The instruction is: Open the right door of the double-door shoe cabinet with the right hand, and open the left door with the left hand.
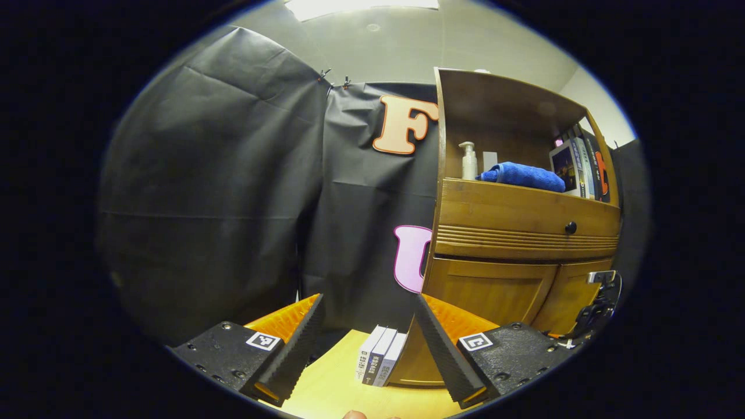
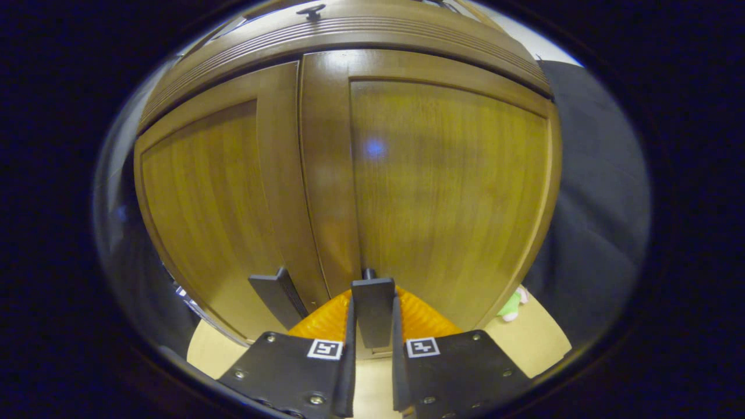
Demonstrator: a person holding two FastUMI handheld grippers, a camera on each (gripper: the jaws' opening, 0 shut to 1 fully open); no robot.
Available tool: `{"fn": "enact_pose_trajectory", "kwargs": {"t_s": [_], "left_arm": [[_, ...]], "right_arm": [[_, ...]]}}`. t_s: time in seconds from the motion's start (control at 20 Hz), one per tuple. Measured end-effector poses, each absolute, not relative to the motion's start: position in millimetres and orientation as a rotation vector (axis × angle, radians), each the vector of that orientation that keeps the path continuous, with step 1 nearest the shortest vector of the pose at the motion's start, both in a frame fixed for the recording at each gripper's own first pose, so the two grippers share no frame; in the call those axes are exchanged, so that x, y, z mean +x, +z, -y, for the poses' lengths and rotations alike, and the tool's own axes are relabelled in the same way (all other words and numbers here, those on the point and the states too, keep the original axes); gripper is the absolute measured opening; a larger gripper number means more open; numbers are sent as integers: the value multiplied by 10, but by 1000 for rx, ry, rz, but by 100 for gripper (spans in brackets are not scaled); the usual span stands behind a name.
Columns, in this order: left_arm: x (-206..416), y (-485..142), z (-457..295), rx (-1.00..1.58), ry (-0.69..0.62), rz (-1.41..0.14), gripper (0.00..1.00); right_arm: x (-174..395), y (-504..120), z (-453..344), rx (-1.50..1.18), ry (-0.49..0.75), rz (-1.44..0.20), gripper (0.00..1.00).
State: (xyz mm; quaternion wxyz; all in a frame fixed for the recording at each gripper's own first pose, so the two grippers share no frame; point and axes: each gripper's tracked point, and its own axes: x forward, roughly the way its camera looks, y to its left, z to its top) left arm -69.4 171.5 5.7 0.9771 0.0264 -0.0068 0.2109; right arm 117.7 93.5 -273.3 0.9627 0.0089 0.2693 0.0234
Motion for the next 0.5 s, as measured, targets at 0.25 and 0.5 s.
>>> {"fn": "enact_pose_trajectory", "kwargs": {"t_s": [0.25, 0.5], "left_arm": [[-632, 33, -1617, 59, 377, 8, 92], [-520, -59, -1422, 37, 302, -11, 92]], "right_arm": [[876, -2666, -779, 42, -15, -509, 25], [608, -2605, -625, 54, -28, -513, 25]]}}
